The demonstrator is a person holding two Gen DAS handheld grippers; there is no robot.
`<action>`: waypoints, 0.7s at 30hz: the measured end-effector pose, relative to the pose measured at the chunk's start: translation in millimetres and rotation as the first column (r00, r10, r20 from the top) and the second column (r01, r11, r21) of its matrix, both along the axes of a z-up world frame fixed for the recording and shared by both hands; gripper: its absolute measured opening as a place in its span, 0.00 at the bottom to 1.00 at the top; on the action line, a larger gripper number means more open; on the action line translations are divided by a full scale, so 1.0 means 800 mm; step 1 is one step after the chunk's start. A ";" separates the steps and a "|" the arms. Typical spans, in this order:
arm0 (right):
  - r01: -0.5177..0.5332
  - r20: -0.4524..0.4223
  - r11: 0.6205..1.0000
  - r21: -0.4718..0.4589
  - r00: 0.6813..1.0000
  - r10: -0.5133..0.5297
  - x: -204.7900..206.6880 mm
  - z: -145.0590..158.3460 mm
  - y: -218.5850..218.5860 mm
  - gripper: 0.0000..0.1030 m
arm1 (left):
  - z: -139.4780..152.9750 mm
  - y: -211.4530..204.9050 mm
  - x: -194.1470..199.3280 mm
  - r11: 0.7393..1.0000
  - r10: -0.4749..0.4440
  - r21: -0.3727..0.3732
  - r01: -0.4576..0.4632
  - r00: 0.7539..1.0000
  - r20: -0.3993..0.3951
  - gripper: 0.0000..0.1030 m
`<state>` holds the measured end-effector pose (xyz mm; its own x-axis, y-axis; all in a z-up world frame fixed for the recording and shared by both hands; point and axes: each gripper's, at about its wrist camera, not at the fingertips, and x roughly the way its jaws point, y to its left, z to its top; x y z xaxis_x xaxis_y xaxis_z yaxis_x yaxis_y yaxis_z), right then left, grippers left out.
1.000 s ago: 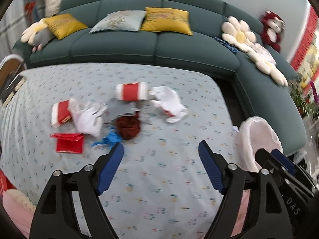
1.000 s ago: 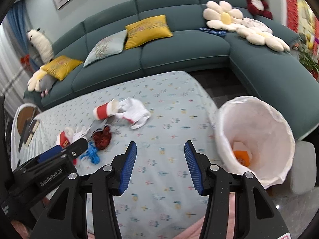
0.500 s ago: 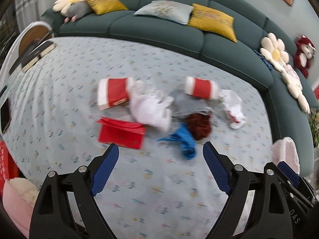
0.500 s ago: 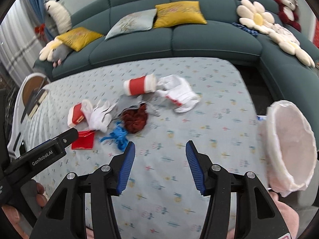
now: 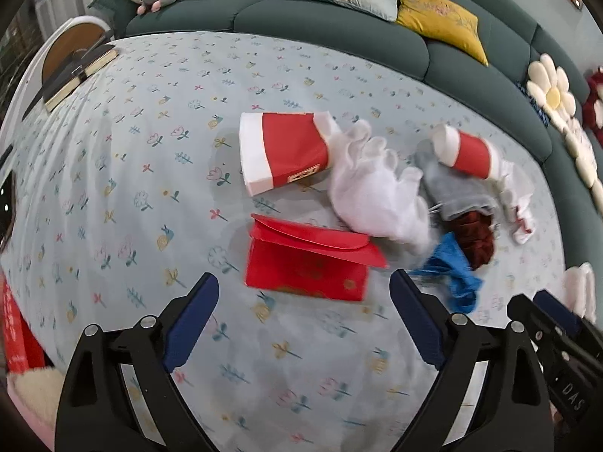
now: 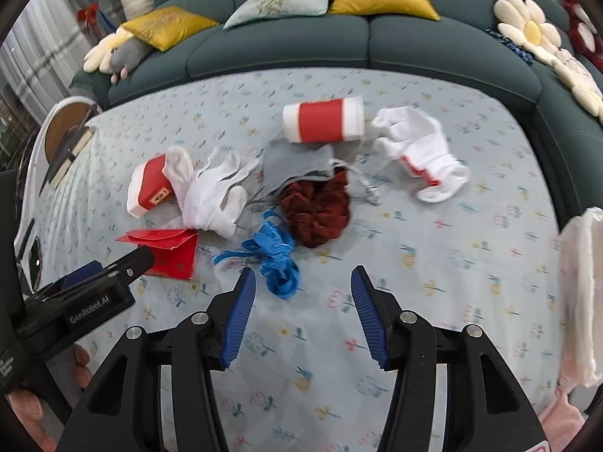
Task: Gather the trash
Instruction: 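Move both open grippers back over the table toward the remaining items, then grasp the red envelope with the left gripper while the right grasps the blue ribbon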
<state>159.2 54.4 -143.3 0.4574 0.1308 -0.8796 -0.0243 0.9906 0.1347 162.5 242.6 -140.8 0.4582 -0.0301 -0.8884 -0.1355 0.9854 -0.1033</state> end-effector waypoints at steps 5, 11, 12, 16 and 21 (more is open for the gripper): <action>-0.023 -0.037 1.000 -0.008 0.999 0.023 0.020 -0.028 0.019 0.50 | -0.021 0.001 0.014 0.998 -0.058 0.003 0.058 0.998 -0.029 0.87; -0.028 -0.059 1.000 -0.010 0.998 0.028 0.037 -0.048 0.029 0.50 | -0.041 -0.002 0.030 0.996 -0.084 0.001 0.084 0.995 -0.046 0.89; -0.028 -0.061 1.000 -0.011 0.998 0.027 0.039 -0.051 0.031 0.50 | -0.044 -0.003 0.033 0.996 -0.086 0.000 0.087 0.995 -0.051 0.89; -0.020 -0.070 1.000 -0.008 0.997 0.019 0.047 -0.061 0.031 0.50 | -0.057 -0.008 0.045 0.996 -0.090 0.014 0.091 0.994 -0.065 0.89; -0.027 -0.081 1.000 -0.002 0.996 0.027 0.052 -0.072 0.034 0.44 | -0.062 -0.015 0.054 0.993 -0.094 0.067 0.097 0.995 -0.040 0.87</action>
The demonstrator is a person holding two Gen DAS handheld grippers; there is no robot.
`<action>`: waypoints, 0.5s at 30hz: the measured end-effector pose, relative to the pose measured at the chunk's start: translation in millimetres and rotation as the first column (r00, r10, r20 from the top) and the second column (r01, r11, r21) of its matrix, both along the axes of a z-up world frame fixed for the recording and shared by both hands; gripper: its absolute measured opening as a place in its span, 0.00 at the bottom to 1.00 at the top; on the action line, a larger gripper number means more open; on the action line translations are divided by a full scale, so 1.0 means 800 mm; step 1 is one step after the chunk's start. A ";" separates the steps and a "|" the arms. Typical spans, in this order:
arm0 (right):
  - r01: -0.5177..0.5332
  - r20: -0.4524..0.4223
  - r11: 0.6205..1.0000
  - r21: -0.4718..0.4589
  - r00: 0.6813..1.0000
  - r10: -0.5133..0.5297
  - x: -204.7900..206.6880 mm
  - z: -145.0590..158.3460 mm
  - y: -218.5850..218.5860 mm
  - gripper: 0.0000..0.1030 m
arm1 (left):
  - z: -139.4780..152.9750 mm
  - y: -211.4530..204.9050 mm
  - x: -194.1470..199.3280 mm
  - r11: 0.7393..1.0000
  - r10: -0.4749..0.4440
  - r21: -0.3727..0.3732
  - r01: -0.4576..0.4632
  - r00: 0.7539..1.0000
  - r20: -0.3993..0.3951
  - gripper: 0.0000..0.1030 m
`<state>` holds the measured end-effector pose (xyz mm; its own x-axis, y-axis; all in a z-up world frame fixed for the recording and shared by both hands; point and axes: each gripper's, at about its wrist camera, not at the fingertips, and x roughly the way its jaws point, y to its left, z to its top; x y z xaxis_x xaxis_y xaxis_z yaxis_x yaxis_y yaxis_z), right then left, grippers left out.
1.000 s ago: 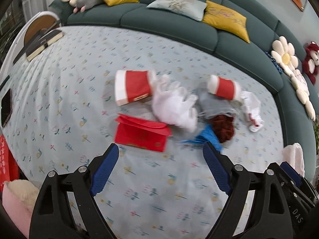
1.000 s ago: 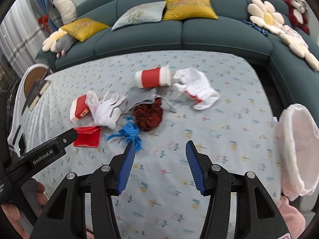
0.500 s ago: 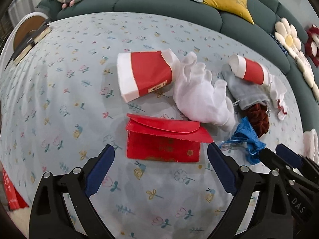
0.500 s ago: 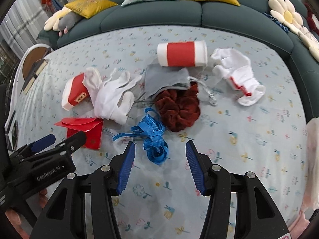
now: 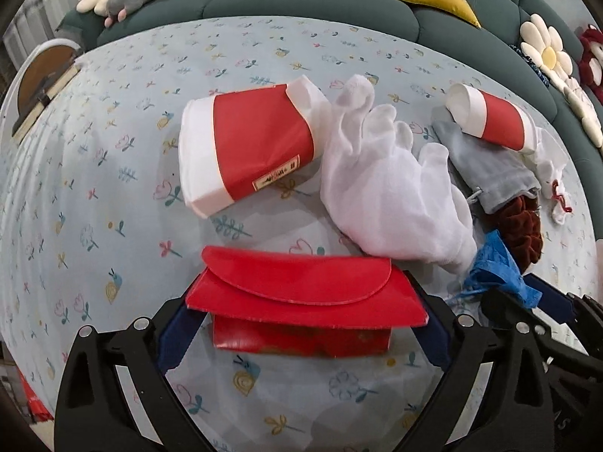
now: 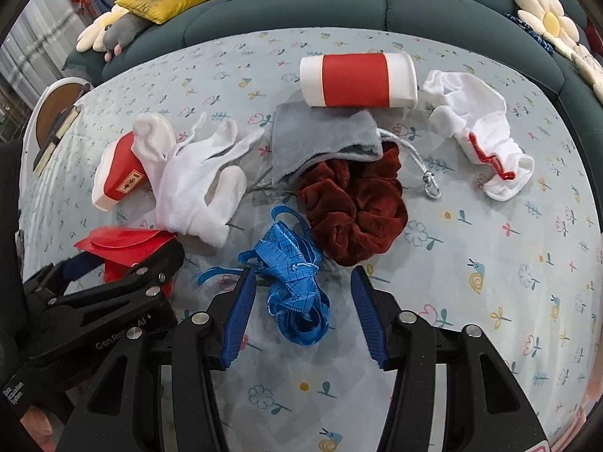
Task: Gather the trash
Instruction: 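Grasp the red envelope with the left gripper while the right grasps the blue ribbon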
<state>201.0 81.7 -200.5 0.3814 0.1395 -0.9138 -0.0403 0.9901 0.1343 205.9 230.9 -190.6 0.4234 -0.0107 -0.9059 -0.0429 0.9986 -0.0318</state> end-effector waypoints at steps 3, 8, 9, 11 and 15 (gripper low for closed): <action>-0.011 -0.008 1.000 0.011 1.000 0.011 0.000 -0.004 0.002 0.31 | 0.002 0.001 0.000 1.000 0.007 -0.007 -0.007 1.000 0.012 0.86; -0.019 -0.006 0.999 0.027 1.000 0.019 -0.005 -0.003 0.002 0.17 | 0.015 -0.002 -0.007 1.000 0.013 -0.014 -0.012 0.999 0.039 0.84; -0.017 -0.004 0.999 0.031 1.000 0.017 -0.006 -0.001 0.001 0.16 | 0.018 -0.004 -0.009 1.000 0.011 -0.013 -0.010 0.999 0.042 0.84; -0.011 0.004 0.999 0.039 1.000 0.011 -0.011 0.005 -0.004 0.15 | 0.025 -0.009 -0.012 1.000 0.004 -0.014 -0.004 0.999 0.049 0.83; 0.006 0.029 0.998 0.055 1.000 -0.008 -0.021 0.023 -0.018 0.15 | 0.044 -0.023 -0.019 1.000 -0.012 -0.022 0.013 0.998 0.065 0.84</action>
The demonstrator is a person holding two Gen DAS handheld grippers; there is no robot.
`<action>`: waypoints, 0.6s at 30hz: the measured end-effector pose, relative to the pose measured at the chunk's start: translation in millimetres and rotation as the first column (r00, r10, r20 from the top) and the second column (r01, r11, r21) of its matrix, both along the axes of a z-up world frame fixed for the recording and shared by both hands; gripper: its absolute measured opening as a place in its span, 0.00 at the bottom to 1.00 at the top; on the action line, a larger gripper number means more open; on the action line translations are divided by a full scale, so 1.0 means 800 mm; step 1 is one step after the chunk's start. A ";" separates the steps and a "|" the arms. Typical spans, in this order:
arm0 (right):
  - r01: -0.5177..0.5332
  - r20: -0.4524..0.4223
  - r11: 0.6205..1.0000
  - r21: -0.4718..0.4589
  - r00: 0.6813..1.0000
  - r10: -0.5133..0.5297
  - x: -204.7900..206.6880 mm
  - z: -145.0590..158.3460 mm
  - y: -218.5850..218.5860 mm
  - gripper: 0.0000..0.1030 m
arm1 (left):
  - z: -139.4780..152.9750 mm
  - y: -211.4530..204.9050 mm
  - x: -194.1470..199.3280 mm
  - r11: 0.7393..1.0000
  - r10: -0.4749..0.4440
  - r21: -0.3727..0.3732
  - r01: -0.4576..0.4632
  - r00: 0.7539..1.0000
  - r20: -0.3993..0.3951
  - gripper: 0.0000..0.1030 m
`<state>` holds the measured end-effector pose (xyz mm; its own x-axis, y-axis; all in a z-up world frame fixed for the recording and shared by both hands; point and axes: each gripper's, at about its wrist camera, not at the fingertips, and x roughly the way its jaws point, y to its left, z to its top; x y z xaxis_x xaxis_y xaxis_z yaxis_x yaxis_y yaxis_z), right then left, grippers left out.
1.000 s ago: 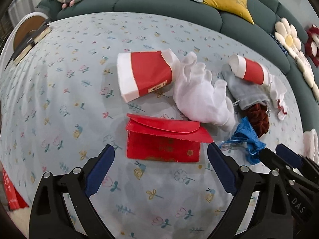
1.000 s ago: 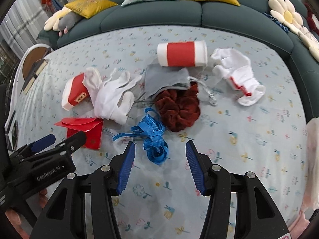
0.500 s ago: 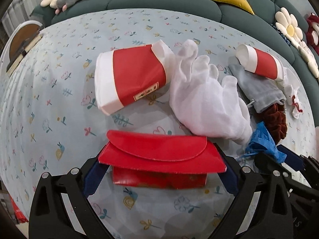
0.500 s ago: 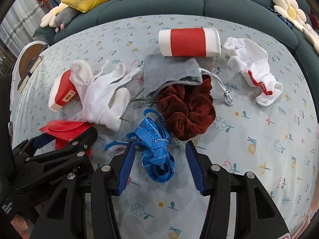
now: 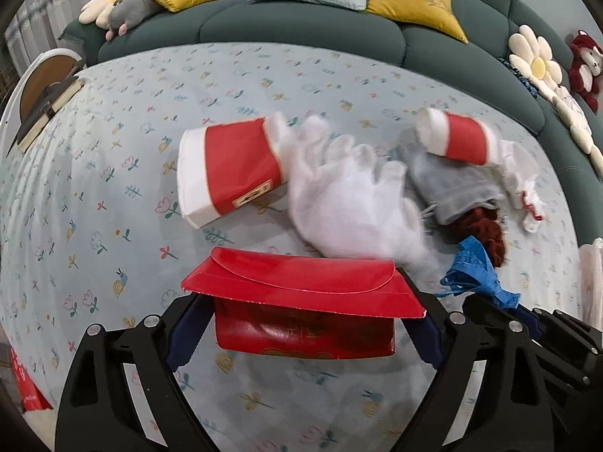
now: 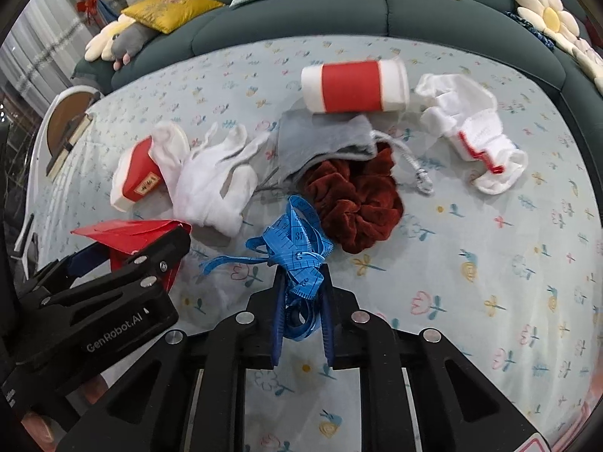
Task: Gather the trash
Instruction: 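Grasp the red envelope with the left gripper while the right grasps the blue ribbon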
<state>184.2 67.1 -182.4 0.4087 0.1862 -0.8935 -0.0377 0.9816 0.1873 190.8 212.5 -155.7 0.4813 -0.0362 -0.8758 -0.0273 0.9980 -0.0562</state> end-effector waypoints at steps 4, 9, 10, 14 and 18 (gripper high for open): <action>0.030 0.037 0.999 0.013 0.999 -0.030 -0.010 0.024 -0.016 0.15 | 0.020 -0.016 -0.006 1.000 -0.016 -0.005 0.016 1.000 0.020 0.84; 0.080 0.091 0.996 0.030 0.992 -0.083 -0.029 0.058 -0.054 0.15 | 0.053 -0.049 -0.018 0.999 -0.054 0.001 0.054 0.997 0.057 0.84; 0.090 0.100 0.995 0.033 0.991 -0.093 -0.033 0.064 -0.060 0.15 | 0.063 -0.059 -0.022 0.998 -0.067 0.003 0.067 0.995 0.068 0.84; 0.138 0.144 0.989 0.047 0.979 -0.144 -0.051 0.093 -0.098 0.15 | 0.090 -0.091 -0.033 0.994 -0.106 0.011 0.106 0.989 0.103 0.84; 0.183 0.191 0.981 0.062 0.963 -0.192 -0.069 0.120 -0.135 0.15 | 0.119 -0.133 -0.047 0.989 -0.149 0.019 0.148 0.979 0.138 0.84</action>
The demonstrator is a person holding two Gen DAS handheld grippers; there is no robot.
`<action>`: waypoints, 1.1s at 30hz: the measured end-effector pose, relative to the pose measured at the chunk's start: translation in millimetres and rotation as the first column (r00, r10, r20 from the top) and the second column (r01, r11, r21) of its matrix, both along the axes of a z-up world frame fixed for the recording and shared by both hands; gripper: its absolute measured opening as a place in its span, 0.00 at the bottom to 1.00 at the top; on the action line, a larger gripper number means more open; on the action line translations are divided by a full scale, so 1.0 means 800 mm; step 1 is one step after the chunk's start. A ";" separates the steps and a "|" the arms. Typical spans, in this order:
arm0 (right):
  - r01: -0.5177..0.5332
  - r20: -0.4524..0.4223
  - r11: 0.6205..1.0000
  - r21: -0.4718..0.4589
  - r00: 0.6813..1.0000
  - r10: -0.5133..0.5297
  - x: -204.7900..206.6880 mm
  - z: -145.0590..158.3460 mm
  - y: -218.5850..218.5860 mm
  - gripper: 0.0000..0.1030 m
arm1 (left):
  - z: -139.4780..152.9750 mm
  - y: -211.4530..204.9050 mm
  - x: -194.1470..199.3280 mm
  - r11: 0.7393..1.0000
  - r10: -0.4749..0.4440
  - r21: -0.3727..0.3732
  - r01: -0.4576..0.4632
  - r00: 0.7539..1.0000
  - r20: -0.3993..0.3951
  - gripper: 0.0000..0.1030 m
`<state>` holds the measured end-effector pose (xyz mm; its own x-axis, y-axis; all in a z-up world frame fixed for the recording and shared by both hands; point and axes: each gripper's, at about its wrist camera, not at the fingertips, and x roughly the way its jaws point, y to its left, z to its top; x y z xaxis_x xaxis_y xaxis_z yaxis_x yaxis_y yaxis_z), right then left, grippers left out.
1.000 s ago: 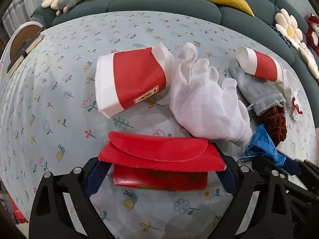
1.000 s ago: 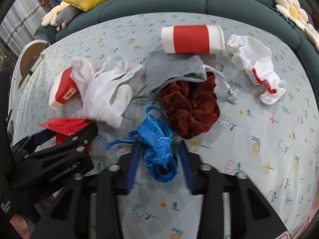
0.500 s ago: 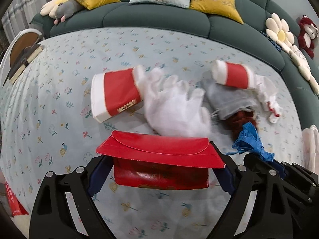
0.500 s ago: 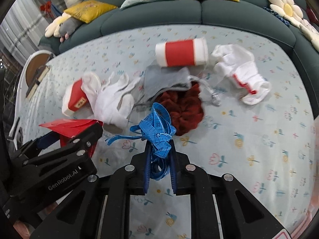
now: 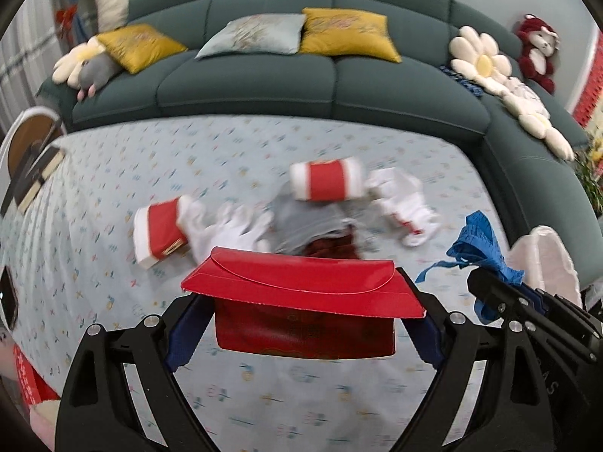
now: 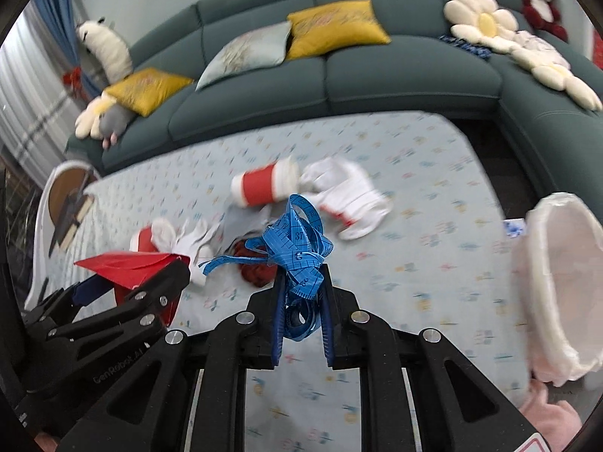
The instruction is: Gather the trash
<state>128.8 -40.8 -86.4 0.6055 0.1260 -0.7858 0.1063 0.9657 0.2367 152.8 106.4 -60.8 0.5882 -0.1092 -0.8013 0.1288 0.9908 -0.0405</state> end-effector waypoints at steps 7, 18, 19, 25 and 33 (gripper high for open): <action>0.096 0.072 0.995 0.010 0.993 -0.096 -0.041 0.039 -0.077 0.15 | 0.042 -0.084 -0.029 0.995 -0.102 0.017 0.101 0.993 0.060 0.84; 0.255 0.126 0.966 0.034 0.958 -0.258 -0.109 0.061 -0.204 0.15 | 0.073 -0.218 -0.071 0.964 -0.266 0.030 0.264 0.959 0.096 0.84; 0.273 0.127 0.961 0.039 0.953 -0.276 -0.116 0.060 -0.217 0.15 | 0.074 -0.233 -0.075 0.959 -0.285 0.032 0.283 0.954 0.097 0.84; 0.358 0.122 0.932 0.063 0.924 -0.363 -0.150 0.054 -0.280 0.15 | 0.074 -0.296 -0.093 0.931 -0.364 0.052 0.360 0.926 0.097 0.84; 0.427 0.110 0.901 0.078 0.894 -0.434 -0.181 0.041 -0.334 0.15 | 0.065 -0.362 -0.110 0.898 -0.439 0.064 0.435 0.896 0.069 0.84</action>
<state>-16.0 -307.9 -54.0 0.6999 -0.1312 -0.7021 0.4763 0.8182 0.3220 65.2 -183.0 -8.5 0.5519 -0.3344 -0.7640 0.5501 0.8345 0.0322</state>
